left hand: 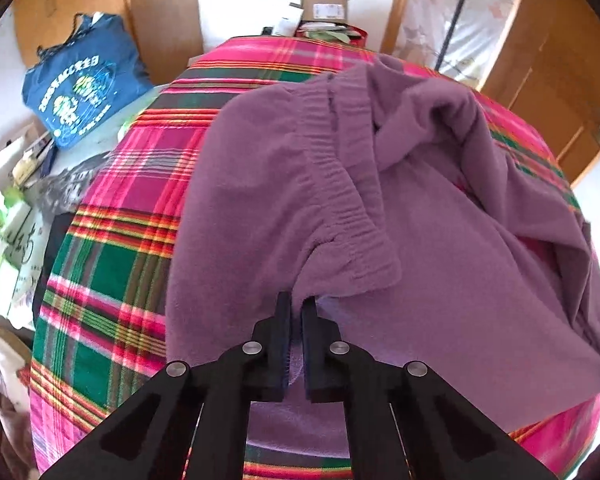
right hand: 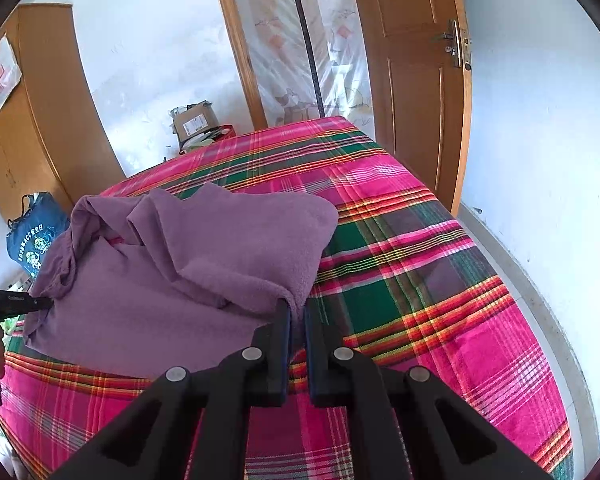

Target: Fold clothes

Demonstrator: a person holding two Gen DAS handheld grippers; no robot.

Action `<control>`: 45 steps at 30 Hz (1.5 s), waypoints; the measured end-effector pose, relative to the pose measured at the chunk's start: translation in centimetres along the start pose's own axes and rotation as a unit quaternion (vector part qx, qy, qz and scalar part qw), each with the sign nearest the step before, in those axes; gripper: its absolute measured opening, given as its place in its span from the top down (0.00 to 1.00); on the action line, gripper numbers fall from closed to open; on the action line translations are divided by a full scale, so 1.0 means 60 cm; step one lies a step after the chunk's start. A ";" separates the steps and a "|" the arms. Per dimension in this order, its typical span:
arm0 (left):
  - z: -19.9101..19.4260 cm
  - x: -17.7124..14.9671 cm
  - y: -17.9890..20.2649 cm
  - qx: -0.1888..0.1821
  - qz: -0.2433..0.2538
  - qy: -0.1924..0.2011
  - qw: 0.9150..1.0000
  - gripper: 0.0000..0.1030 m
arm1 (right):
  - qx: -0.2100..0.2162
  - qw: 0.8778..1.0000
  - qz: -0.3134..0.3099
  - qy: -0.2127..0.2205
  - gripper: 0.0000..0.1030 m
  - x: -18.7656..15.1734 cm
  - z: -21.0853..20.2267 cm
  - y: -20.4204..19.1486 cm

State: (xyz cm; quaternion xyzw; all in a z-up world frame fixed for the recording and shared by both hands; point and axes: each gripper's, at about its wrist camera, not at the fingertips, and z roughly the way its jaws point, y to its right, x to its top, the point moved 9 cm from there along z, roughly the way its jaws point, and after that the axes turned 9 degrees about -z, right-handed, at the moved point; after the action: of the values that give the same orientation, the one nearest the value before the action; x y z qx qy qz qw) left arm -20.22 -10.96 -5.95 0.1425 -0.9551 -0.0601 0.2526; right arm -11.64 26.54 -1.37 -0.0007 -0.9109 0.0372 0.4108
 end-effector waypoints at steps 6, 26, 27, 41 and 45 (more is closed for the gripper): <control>-0.060 0.020 -0.036 -0.028 -0.042 0.036 0.998 0.96 | -0.005 1.000 0.003 0.014 0.94 0.012 -0.013 0.007; -0.175 -0.042 -0.102 -0.105 -0.176 0.046 0.978 0.96 | -0.078 0.994 0.037 0.064 0.94 0.039 -0.099 0.105; -0.176 -0.052 -0.105 -0.111 -0.180 0.043 0.976 0.96 | -0.083 0.994 0.040 0.066 0.94 0.039 -0.103 0.112; -0.173 -0.176 -0.117 -0.125 -0.187 -0.001 0.974 0.96 | -0.128 0.990 0.065 0.013 0.94 0.007 -0.079 0.181; -0.165 -0.186 -0.123 -0.112 -0.182 -0.004 0.977 0.95 | -0.124 0.990 0.060 -0.023 0.93 -0.020 -0.047 0.172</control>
State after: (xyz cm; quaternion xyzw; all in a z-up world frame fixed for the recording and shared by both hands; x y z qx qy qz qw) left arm -4.19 -15.04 -3.95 0.2850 -0.9013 -0.2122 0.2480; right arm -9.05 36.99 -1.11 -0.1052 -0.9159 -0.0513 0.3839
